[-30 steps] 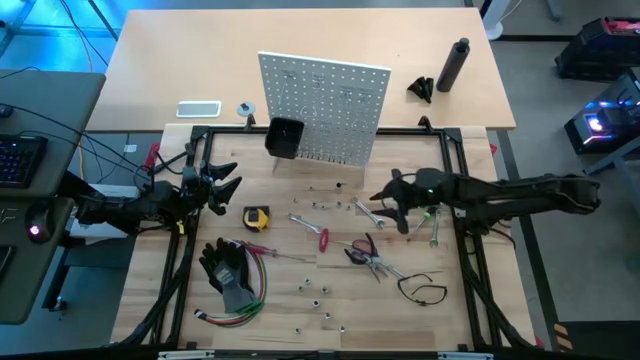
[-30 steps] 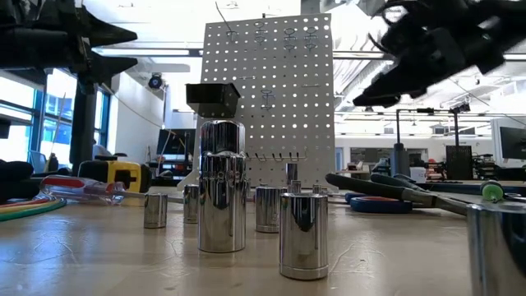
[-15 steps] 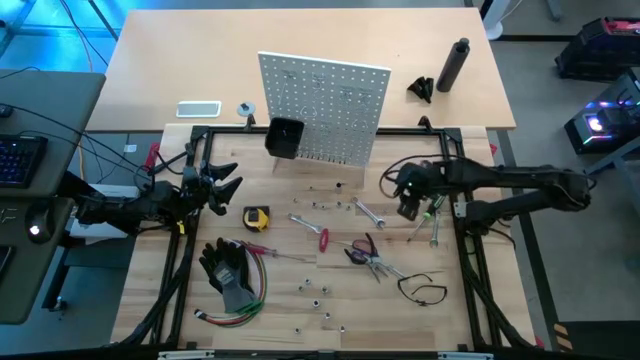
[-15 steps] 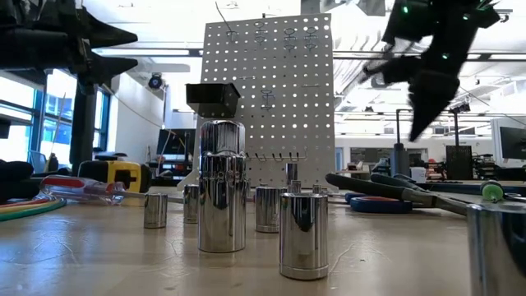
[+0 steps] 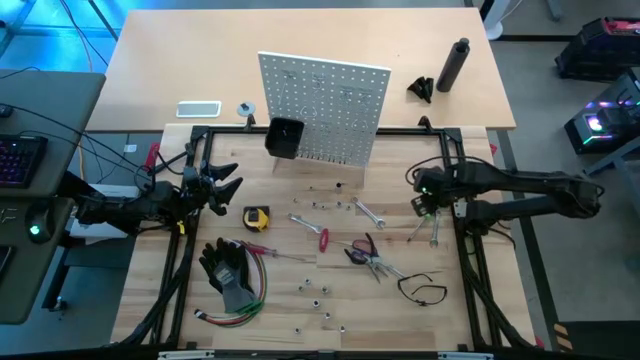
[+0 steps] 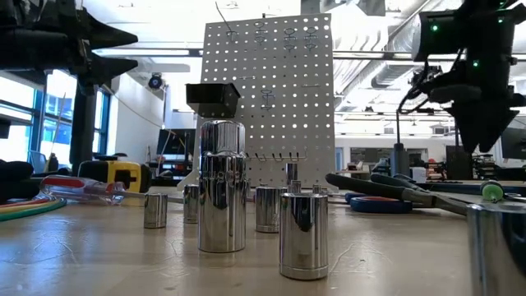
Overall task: Hang tools onto peg board
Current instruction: Hang the green screwdriver on the white peg board
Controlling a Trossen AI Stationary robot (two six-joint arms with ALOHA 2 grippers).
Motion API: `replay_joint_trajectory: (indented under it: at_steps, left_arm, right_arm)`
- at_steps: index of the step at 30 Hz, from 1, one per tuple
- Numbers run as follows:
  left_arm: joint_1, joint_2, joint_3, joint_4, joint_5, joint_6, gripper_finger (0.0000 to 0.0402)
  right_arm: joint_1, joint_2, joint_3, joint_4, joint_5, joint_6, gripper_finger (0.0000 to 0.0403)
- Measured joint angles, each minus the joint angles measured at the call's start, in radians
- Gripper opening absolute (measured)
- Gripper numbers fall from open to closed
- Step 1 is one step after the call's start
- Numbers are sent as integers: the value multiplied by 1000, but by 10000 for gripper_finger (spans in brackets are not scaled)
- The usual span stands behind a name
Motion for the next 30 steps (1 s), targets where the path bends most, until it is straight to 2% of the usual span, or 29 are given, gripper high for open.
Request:
replay_joint_trajectory:
  at_steps: [6, 16, 24, 30]
  left_arm:
    - [0, 0, 0, -7, 0, 0, 282]
    - [0, 0, 0, -33, 0, 27, 282]
    - [0, 0, 0, -33, 0, 27, 282]
    - [0, 0, 0, -32, 0, 27, 282]
  right_arm:
    - [-21, 6, -35, 28, -9, 89, 188]
    - [-33, 111, -36, 100, -59, 88, 188]
    - [15, 241, -36, 120, -112, 104, 188]
    - [76, 278, -36, 115, -136, 160, 188]
